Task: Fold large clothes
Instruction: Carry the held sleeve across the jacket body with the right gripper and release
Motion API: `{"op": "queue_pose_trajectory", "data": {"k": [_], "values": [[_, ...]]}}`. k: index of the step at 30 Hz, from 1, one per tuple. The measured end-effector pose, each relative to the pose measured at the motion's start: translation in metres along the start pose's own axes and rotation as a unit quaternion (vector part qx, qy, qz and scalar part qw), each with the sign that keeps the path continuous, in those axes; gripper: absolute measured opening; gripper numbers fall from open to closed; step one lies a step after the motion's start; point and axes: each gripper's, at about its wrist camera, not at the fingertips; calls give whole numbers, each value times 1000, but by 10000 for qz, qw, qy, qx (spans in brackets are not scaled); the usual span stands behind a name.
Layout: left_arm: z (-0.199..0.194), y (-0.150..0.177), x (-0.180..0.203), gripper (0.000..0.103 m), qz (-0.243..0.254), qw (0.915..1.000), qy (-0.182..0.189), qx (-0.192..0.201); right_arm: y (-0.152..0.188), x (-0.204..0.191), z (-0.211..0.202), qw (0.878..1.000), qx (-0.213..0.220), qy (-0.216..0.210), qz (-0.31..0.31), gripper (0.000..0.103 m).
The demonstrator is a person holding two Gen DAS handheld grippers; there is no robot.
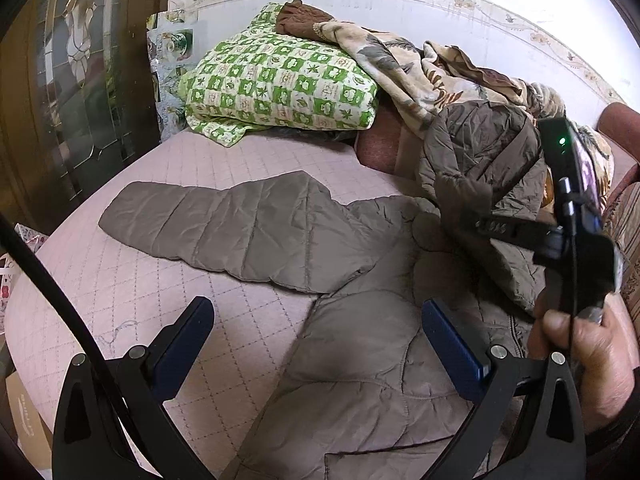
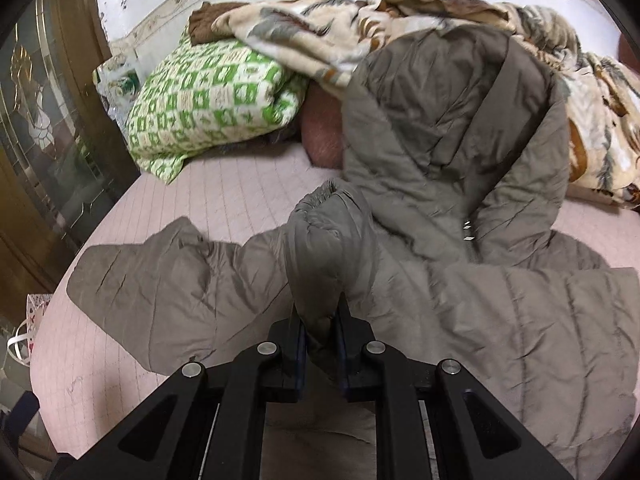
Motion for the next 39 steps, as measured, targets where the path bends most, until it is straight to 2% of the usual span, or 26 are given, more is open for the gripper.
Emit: {"op": "queue_pose_trajectory", "data": {"k": [6, 13, 18, 21, 24, 29, 33, 35, 39], "values": [[2, 0, -3, 103, -38, 10000, -34, -17, 13, -5, 21, 9994, -264, -223, 43, 15], [4, 0, -3, 103, -25, 10000, -58, -29, 27, -10, 38, 9981, -513, -351, -23, 21], [4, 0, -4, 103, -39, 10000, -51, -30, 27, -17, 36, 9971, -561, -487, -176, 38], [4, 0, -4, 103, -52, 10000, -56, -28, 25, -20, 25, 9961, -556, -630, -274, 39], [5, 0, -4, 103, -101, 9999, -31, -34, 20, -12, 10, 9955, -351, -885, -1, 39], [5, -1, -3, 103, -117, 9999, 10, -66, 11, 0, 6, 9974, -202, -655, 226, 39], [6, -1, 0, 103, -58, 10000, 0, -76, 11, -4, 24, 9981, -412, -413, 176, 39], [7, -1, 0, 103, -54, 9999, 14, -98, 16, -8, 39, 9970, -664, -364, 130, 39], [10, -1, 2, 103, -29, 9999, 19, -124, 23, -12, 53, 9964, -809, -258, 73, 39]]}}
Point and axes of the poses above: each gripper's, at about its wrist camera, not at the fingertips, and z roughly the way its jaws point, x to its right, y to its underside, and after that the axes turned 6 degrees about y, right-handed
